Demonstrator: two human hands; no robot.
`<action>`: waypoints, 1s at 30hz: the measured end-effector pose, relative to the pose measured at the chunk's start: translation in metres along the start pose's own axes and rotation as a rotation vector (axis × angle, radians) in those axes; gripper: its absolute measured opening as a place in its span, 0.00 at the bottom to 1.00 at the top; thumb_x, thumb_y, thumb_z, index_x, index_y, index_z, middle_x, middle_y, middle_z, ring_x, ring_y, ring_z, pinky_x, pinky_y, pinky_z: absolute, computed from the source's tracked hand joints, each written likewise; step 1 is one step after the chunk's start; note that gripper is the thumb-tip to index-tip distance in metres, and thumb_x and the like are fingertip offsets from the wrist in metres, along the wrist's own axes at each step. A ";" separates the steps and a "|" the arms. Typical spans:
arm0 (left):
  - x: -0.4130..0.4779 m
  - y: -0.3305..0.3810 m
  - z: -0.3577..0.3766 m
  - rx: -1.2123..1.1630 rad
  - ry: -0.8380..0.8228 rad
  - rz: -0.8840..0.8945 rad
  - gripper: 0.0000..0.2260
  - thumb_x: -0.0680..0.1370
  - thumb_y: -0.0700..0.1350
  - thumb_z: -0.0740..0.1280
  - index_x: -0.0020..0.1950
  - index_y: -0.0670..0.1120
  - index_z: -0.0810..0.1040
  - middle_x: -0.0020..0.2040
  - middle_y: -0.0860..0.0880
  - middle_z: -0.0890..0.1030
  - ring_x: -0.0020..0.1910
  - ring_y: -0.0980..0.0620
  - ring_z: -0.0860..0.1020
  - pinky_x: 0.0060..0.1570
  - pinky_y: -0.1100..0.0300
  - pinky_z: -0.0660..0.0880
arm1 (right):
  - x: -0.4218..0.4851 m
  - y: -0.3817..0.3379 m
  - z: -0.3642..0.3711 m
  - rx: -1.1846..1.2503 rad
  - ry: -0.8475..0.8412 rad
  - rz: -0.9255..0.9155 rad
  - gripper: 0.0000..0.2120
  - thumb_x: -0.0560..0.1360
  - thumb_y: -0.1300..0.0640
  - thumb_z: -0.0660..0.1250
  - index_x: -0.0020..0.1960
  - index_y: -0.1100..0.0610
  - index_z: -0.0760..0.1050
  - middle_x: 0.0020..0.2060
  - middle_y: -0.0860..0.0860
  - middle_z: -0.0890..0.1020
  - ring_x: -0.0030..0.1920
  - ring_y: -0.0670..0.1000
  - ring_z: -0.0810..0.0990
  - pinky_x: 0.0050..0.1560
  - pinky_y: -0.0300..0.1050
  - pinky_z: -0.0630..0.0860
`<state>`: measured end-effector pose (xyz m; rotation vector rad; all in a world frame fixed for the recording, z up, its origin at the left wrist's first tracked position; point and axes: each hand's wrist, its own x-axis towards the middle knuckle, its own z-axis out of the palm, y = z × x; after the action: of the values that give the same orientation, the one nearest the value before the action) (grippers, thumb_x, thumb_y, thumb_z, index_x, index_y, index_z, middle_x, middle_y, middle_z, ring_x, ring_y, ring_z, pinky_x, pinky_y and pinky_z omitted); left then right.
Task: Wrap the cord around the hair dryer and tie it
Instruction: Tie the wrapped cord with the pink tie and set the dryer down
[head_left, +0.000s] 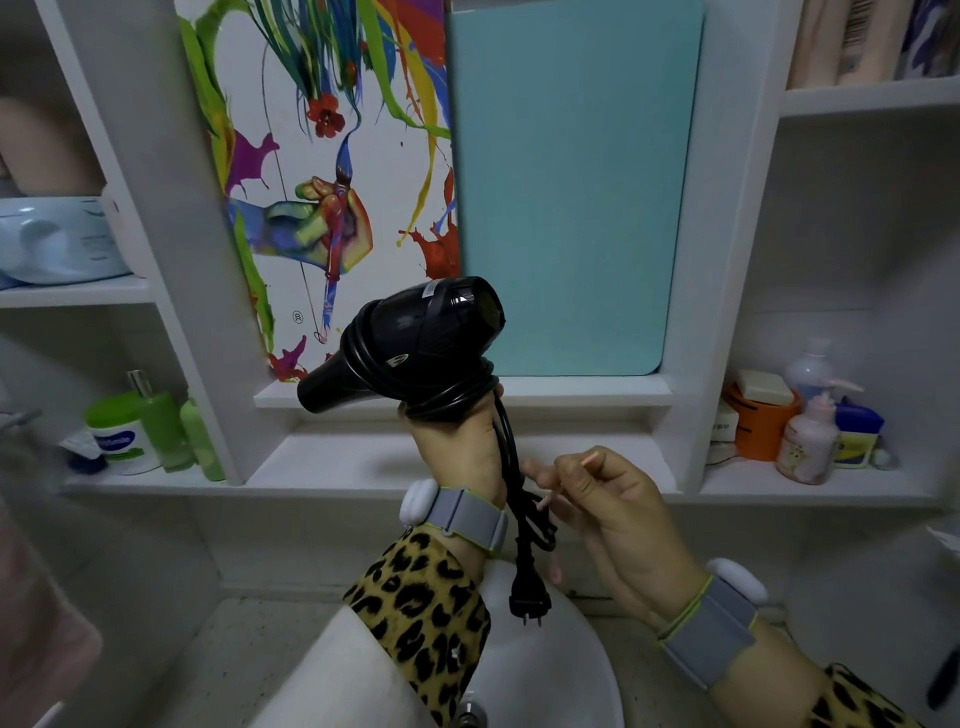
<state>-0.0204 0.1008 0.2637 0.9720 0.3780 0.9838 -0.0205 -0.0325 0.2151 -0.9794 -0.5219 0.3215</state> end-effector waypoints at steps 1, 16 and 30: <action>0.002 -0.001 -0.001 0.002 0.010 0.005 0.27 0.63 0.38 0.74 0.60 0.35 0.75 0.49 0.34 0.83 0.51 0.35 0.82 0.53 0.39 0.79 | 0.000 0.002 0.000 -0.006 0.012 -0.010 0.07 0.70 0.56 0.69 0.39 0.59 0.75 0.35 0.57 0.83 0.46 0.58 0.84 0.42 0.53 0.76; 0.001 -0.009 -0.009 0.109 -0.075 0.055 0.21 0.68 0.35 0.75 0.59 0.32 0.76 0.51 0.33 0.82 0.51 0.36 0.81 0.52 0.42 0.79 | 0.001 0.032 -0.017 -0.184 0.155 0.358 0.22 0.64 0.54 0.76 0.49 0.70 0.79 0.29 0.53 0.69 0.26 0.46 0.61 0.20 0.35 0.54; -0.037 -0.049 -0.011 0.121 -0.318 -0.171 0.27 0.69 0.42 0.75 0.67 0.39 0.72 0.59 0.34 0.78 0.56 0.28 0.76 0.54 0.27 0.72 | -0.024 0.049 -0.045 -0.473 -0.034 0.262 0.23 0.64 0.45 0.78 0.49 0.61 0.81 0.40 0.56 0.83 0.40 0.49 0.77 0.39 0.41 0.72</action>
<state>-0.0216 0.0655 0.2120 1.1659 0.2506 0.6434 -0.0163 -0.0501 0.1469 -1.5095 -0.5113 0.4614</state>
